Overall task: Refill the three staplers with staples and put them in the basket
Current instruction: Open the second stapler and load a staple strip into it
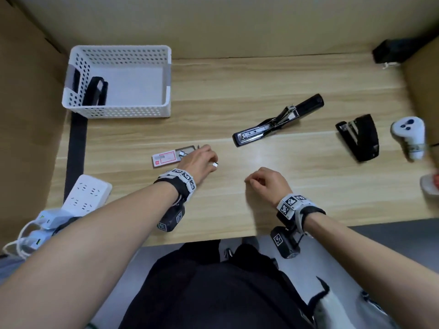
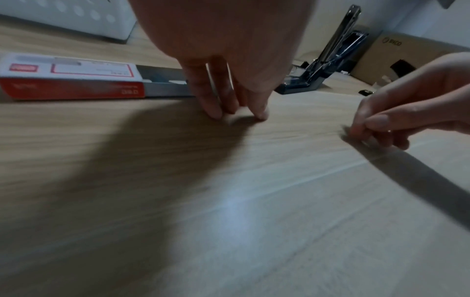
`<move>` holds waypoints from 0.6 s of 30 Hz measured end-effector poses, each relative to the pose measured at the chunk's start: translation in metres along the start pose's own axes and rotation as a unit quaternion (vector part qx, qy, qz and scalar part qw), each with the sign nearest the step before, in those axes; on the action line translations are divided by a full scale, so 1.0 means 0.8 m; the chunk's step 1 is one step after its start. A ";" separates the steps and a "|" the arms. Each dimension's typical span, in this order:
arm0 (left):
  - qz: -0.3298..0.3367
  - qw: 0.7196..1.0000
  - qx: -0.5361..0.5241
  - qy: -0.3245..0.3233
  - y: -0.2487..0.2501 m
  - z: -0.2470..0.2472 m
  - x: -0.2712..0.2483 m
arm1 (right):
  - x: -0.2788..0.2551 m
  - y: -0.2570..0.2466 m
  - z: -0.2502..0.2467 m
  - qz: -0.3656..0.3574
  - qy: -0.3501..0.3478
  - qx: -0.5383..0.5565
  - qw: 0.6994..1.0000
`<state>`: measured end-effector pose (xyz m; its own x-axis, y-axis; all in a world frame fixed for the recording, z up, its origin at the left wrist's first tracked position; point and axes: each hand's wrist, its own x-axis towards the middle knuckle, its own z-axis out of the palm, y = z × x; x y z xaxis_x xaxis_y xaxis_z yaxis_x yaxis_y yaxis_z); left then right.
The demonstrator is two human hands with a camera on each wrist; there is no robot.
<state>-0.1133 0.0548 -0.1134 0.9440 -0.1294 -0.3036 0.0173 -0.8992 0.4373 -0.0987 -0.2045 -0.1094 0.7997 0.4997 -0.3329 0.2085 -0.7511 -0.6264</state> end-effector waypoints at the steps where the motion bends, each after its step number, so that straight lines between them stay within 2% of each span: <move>1: 0.004 1.000 0.001 0.000 0.000 0.000 0.002 | -0.003 0.002 -0.002 -0.001 -0.002 0.003 1.000; 11: 0.073 0.995 0.066 0.010 0.011 -0.001 0.000 | 0.005 0.007 -0.005 0.006 -0.011 0.007 1.000; 15: 0.071 0.993 0.091 0.009 0.016 0.001 0.001 | 0.018 0.003 -0.004 0.005 -0.013 0.018 1.000; 18: 0.031 0.998 0.045 0.028 0.019 0.002 0.003 | 0.030 -0.005 -0.001 0.006 -0.005 0.024 1.000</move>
<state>-0.1115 0.0400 -0.1089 0.9594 -0.1639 -0.2295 -0.0680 -0.9242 0.3758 -0.0797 -0.1900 -0.1144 0.7963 0.4957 -0.3467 0.1727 -0.7356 -0.6551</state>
